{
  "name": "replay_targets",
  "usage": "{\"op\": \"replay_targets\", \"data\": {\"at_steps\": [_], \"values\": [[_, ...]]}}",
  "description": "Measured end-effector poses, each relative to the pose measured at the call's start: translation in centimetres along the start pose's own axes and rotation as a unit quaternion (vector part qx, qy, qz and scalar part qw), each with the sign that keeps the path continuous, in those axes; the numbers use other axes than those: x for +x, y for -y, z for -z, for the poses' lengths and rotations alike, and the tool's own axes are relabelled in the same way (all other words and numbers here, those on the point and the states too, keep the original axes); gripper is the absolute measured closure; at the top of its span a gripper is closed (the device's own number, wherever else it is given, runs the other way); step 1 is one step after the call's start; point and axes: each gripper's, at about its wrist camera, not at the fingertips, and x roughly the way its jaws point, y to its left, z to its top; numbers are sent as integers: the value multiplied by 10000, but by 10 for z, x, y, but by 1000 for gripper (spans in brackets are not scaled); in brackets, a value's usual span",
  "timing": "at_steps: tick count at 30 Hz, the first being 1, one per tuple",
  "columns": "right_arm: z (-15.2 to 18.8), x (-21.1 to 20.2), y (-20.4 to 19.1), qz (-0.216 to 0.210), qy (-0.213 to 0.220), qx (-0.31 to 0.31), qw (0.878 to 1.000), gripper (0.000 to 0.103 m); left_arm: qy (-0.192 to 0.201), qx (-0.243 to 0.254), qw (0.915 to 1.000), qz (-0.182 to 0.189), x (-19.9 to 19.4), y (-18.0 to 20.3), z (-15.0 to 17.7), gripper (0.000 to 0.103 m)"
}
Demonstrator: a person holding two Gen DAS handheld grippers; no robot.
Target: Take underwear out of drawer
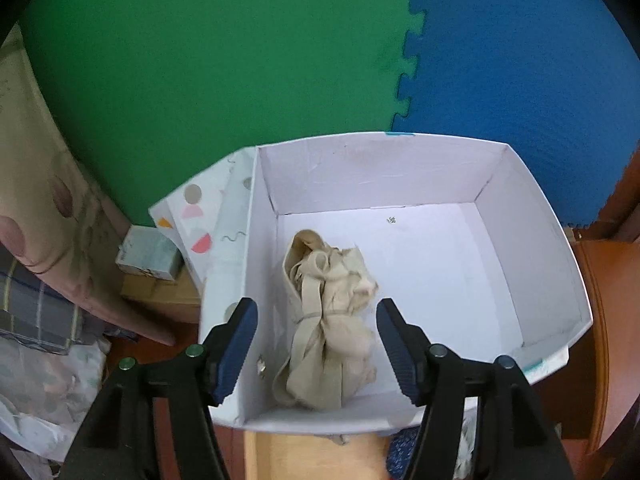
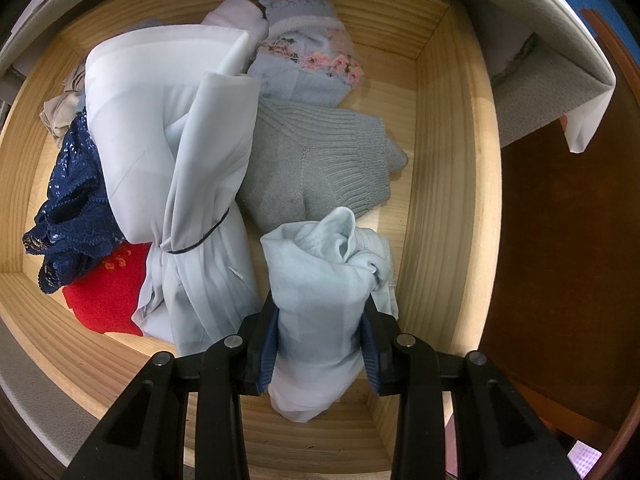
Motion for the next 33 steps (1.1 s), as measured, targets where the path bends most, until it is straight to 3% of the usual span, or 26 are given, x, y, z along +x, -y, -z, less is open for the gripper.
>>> {"op": "replay_targets", "data": {"at_steps": [5, 11, 15, 20, 25, 33], "values": [[-1, 0, 0, -8, 4, 16, 10000, 70, 163, 188, 9997, -87, -34, -2, 30, 40], [1, -1, 4, -81, 51, 80, 9999, 71, 261, 211, 9993, -139, -58, -14, 90, 40], [1, -6, 12, -220, 169, 175, 9995, 71, -54, -38, 10000, 32, -43, -27, 135, 40], [1, -25, 25, -397, 316, 269, 9983, 71, -461, 56, 9987, -199, -12, -28, 181, 40], [-1, -57, 34, -413, 575, 170, 9973, 71, -807, -48, 9967, 7, 15, -26, 213, 40], [-3, -102, 58, -573, 869, 230, 9943, 71, -686, -165, 9974, -137, 28, -21, 244, 40]]}}
